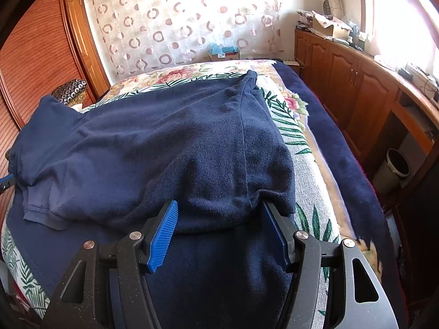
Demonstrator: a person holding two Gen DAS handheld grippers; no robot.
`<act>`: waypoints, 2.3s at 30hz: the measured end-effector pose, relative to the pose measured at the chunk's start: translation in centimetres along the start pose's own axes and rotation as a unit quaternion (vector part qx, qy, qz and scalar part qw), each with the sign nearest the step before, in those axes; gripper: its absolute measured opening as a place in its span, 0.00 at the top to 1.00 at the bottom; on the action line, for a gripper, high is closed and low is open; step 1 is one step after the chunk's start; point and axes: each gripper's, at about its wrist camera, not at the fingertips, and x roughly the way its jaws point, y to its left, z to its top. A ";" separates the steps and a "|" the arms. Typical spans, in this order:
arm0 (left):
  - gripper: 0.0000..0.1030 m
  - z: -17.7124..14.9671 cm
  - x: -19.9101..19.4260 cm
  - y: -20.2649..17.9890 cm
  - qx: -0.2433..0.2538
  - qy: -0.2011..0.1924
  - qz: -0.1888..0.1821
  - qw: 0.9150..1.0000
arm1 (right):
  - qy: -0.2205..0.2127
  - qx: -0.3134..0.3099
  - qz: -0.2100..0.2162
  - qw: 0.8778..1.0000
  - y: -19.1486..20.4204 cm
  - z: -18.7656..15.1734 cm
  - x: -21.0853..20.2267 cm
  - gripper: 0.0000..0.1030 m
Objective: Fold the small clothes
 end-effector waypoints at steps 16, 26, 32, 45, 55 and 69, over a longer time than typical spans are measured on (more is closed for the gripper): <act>0.98 -0.2 -2.2 0.5 -0.022 -0.064 -0.016 0.998 | 0.005 -0.023 -0.022 0.999 0.3 0.2 -0.1 0.38; 0.98 0.9 -5.0 0.8 -0.042 -0.100 -0.043 0.993 | 0.004 -0.015 -0.008 1.000 -0.2 1.2 0.0 0.71; 0.98 1.8 -6.8 0.4 -0.045 -0.127 -0.049 0.990 | -0.038 -0.038 0.006 0.999 0.3 1.1 -2.2 0.93; 0.98 0.7 -11.1 1.1 -0.050 -0.147 -0.041 0.987 | -0.107 -0.061 0.054 0.991 -0.2 0.3 -12.4 0.93; 0.98 -3.4 -7.6 1.9 -0.052 -0.064 -0.027 0.996 | -0.031 -0.071 0.041 0.996 -0.9 -4.6 -11.5 0.93; 0.32 -3.7 -7.3 1.8 -0.044 -0.057 -0.001 0.997 | -0.038 -0.071 0.026 0.996 1.4 -4.7 -9.7 0.50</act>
